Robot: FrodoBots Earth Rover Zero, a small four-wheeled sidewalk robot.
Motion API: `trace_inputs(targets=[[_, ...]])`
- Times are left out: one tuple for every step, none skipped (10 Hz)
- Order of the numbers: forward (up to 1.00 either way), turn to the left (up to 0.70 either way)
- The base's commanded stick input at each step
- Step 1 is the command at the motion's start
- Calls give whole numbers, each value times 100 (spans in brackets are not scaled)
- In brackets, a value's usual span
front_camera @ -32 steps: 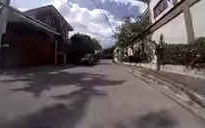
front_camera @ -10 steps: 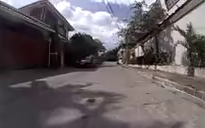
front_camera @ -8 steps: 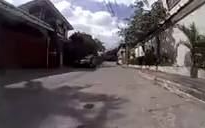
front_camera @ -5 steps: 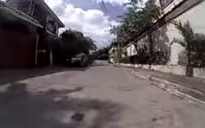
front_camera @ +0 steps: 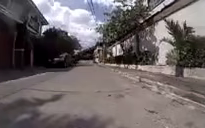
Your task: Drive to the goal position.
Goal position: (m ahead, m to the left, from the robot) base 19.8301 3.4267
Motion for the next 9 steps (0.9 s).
trace_inputs(targets=[[100, 0], [100, 0], [100, 0], [100, 0], [100, 0], [100, 0], [100, 0], [100, 0], [100, 0]])
